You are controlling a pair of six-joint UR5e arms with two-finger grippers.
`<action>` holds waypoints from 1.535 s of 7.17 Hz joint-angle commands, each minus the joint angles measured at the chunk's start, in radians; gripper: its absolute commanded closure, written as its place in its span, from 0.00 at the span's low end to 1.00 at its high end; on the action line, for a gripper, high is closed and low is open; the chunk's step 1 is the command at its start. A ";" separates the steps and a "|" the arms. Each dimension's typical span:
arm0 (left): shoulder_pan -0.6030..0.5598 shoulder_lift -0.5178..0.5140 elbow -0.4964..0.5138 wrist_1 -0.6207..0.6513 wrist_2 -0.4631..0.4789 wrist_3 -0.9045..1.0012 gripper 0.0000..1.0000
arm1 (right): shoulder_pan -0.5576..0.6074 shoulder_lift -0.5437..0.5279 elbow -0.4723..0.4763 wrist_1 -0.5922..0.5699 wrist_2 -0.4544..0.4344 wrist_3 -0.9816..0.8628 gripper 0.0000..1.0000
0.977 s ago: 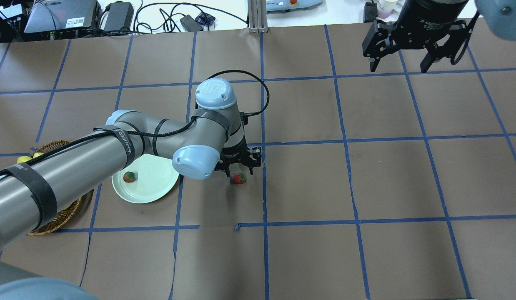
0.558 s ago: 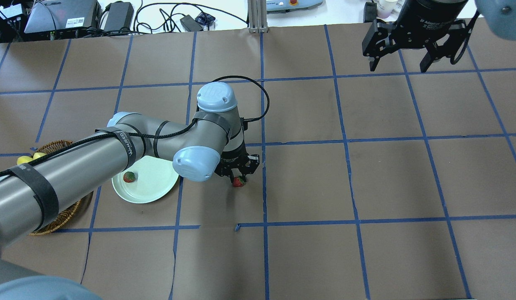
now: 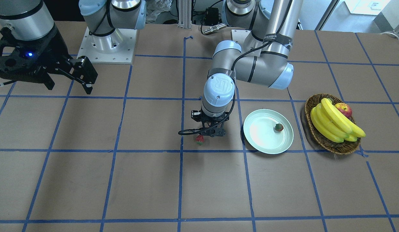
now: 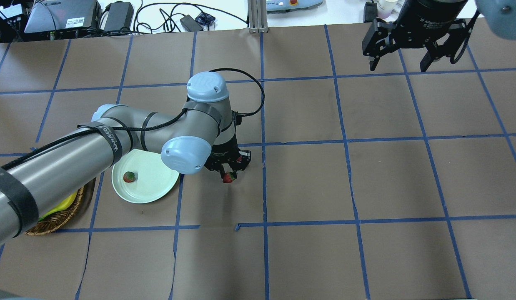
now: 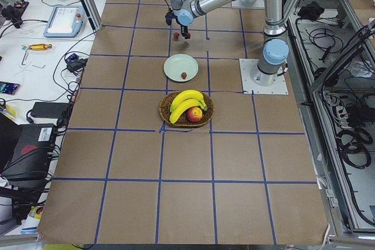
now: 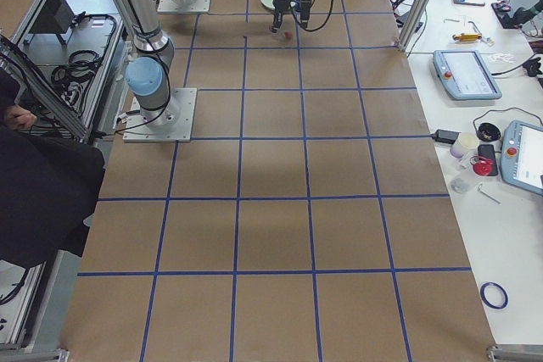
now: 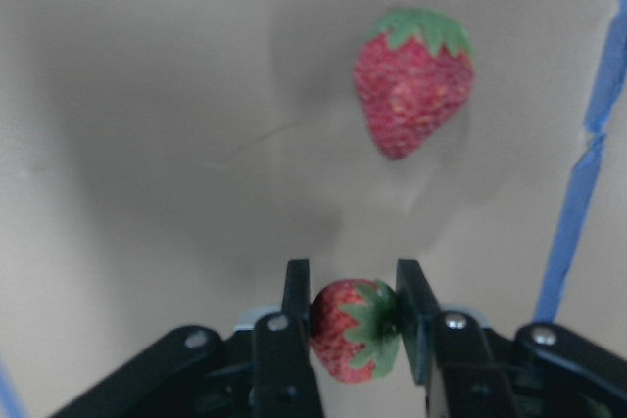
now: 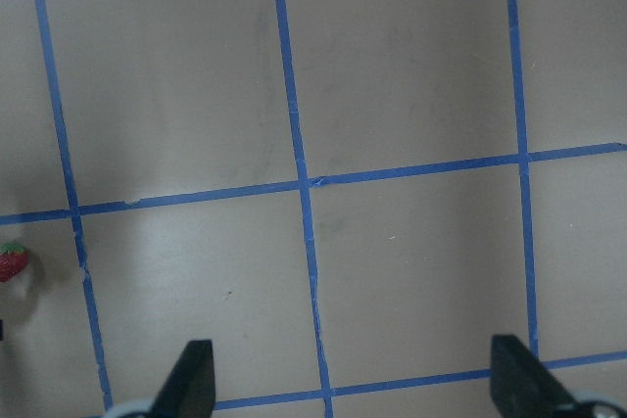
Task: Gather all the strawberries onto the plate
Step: 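Carry the strawberry onto the plate and open the left gripper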
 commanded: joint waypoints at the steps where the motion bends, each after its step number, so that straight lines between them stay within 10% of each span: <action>1: 0.169 0.063 -0.006 -0.105 0.062 0.230 0.64 | 0.000 0.000 0.000 0.000 0.001 0.000 0.00; 5: 0.369 0.054 -0.090 -0.070 0.126 0.491 0.50 | 0.002 0.000 0.002 0.000 0.006 0.002 0.00; 6: 0.369 0.054 -0.093 -0.067 0.126 0.489 0.15 | 0.002 0.000 0.002 0.000 0.006 0.000 0.00; 7: 0.357 0.067 -0.089 -0.064 0.126 0.477 0.00 | 0.002 0.000 0.002 0.000 0.009 0.002 0.00; 11: 0.139 0.009 -0.029 0.170 -0.019 0.143 0.00 | 0.002 -0.001 0.002 0.003 0.012 0.002 0.00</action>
